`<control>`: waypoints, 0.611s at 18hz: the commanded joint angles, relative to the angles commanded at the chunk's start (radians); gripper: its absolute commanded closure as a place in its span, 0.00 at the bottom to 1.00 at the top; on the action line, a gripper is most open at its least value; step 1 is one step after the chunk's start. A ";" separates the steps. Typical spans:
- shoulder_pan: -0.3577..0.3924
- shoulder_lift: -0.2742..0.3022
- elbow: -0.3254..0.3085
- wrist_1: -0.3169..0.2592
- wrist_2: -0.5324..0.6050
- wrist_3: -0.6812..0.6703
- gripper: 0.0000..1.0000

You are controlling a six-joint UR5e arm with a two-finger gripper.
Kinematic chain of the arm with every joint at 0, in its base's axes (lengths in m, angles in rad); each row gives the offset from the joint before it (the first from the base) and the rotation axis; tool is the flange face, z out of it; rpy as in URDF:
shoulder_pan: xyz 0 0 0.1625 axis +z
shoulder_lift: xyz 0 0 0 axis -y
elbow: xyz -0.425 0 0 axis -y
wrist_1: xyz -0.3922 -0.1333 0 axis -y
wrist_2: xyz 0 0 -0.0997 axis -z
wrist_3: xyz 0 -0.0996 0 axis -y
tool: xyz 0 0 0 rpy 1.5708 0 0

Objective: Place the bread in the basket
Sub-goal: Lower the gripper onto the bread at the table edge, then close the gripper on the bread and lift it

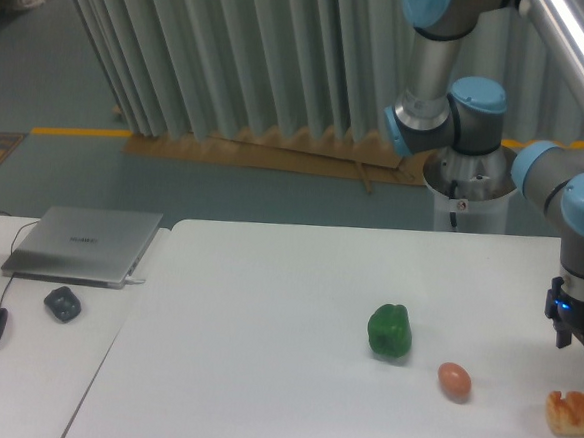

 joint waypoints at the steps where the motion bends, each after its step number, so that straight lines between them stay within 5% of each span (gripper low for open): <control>1: 0.000 -0.006 0.003 0.000 0.000 0.005 0.00; 11: -0.009 -0.055 -0.006 0.003 0.023 0.002 0.00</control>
